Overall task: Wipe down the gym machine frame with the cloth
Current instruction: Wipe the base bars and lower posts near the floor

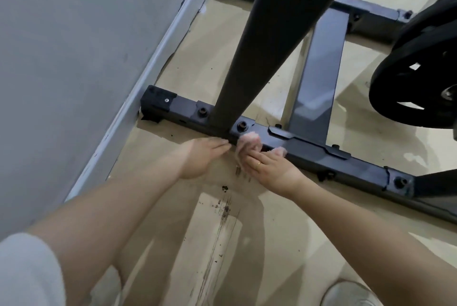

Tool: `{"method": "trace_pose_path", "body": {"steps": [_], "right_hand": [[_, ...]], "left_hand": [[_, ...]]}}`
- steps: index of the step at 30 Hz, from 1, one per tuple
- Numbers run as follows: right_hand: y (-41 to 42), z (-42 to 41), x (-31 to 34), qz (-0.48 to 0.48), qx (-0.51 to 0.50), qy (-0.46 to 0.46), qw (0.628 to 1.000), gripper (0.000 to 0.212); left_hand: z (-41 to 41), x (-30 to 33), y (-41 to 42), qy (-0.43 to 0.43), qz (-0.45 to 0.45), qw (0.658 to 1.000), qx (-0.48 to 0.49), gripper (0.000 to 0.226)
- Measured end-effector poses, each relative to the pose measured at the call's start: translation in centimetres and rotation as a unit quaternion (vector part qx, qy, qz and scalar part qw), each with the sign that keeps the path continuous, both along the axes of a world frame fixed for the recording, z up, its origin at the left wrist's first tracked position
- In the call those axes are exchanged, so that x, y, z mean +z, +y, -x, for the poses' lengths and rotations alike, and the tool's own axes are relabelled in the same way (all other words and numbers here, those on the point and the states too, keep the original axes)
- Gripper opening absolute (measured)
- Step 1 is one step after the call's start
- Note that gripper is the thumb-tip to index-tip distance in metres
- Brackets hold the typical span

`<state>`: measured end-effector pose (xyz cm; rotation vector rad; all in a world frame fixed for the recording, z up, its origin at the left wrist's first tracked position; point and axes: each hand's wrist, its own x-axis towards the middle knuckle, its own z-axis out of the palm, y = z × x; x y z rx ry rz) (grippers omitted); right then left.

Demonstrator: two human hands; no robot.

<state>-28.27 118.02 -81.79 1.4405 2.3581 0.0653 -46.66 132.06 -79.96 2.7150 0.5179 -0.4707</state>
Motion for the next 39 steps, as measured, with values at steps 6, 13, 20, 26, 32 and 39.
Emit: {"method": "trace_pose_path", "body": {"steps": [6, 13, 20, 26, 32, 39], "right_hand": [[1.0, 3.5, -0.7, -0.055, -0.012, -0.011, 0.998, 0.014], [7.2, 4.6, -1.5, -0.063, -0.005, -0.073, 0.995, 0.054], [0.6, -0.6, -1.6, -0.019, 0.028, -0.206, 0.978, 0.057], [1.2, -0.2, -1.2, 0.037, -0.035, -0.089, 0.995, 0.051], [-2.2, 0.3, 2.5, -0.114, -0.244, 0.192, 0.944, 0.042], [1.6, -1.5, 2.9, -0.196, -0.543, 0.264, 0.773, 0.054]], "left_hand": [[3.2, 0.2, 4.6, 0.008, -0.074, 0.996, 0.045, 0.046], [3.7, -1.4, 4.9, 0.012, -0.094, 0.993, 0.077, 0.072], [3.7, -2.7, 2.3, -0.008, -0.095, 0.995, 0.023, 0.08], [2.7, -2.8, 0.5, 0.0, -0.081, 0.995, 0.055, 0.085], [1.8, -2.9, -1.7, -0.038, -0.073, 0.997, -0.008, 0.071], [-3.0, -1.6, -2.9, -0.099, -0.06, 0.991, -0.063, 0.07]]}}
